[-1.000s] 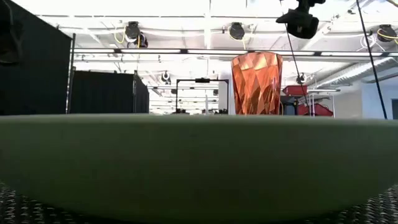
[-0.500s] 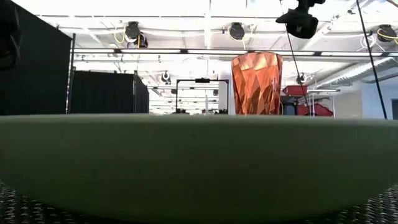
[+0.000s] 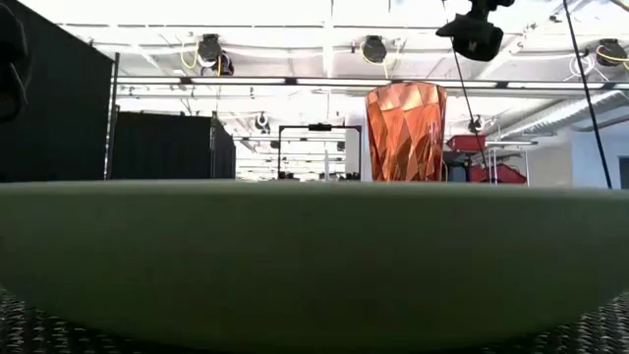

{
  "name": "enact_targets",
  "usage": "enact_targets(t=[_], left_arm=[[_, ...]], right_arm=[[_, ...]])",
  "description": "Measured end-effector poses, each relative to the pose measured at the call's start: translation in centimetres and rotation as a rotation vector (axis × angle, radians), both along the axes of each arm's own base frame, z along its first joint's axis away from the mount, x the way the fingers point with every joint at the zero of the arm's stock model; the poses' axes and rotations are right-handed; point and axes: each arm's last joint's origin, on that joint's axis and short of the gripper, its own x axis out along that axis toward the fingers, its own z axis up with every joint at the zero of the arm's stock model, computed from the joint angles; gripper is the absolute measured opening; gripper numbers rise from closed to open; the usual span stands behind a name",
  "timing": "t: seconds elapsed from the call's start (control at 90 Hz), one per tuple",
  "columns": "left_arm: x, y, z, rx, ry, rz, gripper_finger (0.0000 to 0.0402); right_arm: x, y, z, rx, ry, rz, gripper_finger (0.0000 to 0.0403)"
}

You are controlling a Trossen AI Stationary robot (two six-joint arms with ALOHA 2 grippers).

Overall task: Set table place
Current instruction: Put the blue fork on top of the black napkin

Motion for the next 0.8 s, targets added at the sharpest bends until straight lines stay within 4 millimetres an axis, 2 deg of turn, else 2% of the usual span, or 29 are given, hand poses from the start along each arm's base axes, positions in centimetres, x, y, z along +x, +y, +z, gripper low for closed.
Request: enact_targets(t=[0.333, 0.567, 0.8], left_arm=[[0.4, 0.1, 0.0, -0.016, -0.013, 0.008, 0.0114], [-0.3, 0.8, 0.0, 0.042, 0.064, 0.034, 0.0114], [-0.7, 1.2, 0.5, 0.078, 0.061, 0.009, 0.0114]], right_arm=[[0.0, 0.0, 0.0, -0.007, -0.002, 0.004, 0.0254], [0.0, 0.0, 0.0, -0.004, -0.001, 0.003, 0.0254], [0.0, 0.0, 0.0, -0.001, 0.0, 0.001, 0.0254]])
